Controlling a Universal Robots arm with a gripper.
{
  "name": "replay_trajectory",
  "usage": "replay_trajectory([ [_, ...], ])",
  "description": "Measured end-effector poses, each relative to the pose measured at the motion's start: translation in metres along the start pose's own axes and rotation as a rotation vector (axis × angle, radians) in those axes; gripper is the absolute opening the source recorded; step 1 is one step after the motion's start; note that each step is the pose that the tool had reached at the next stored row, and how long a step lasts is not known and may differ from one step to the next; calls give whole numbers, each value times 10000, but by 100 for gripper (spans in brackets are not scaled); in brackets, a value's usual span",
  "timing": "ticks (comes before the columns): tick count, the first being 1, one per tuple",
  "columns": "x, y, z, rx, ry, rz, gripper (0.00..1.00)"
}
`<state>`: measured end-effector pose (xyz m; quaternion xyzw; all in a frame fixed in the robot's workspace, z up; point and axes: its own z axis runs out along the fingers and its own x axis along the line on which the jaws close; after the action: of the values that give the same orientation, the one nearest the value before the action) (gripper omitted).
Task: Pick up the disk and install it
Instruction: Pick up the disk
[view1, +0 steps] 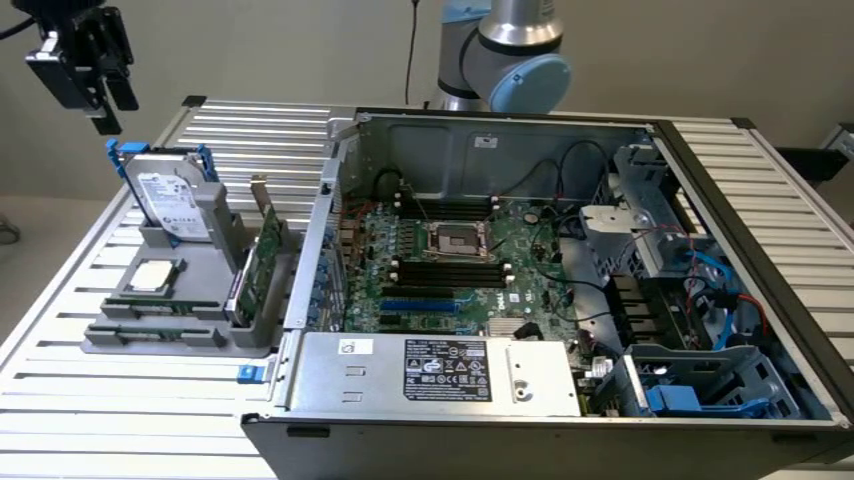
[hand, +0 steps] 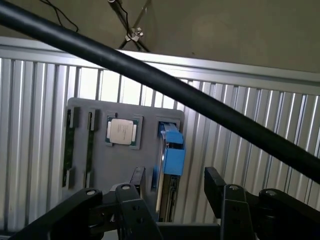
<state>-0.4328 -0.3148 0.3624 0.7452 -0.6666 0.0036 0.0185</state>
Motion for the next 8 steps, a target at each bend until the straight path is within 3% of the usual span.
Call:
replay_trajectory([
  [8,18,42,146,8,-3,-257,60],
])
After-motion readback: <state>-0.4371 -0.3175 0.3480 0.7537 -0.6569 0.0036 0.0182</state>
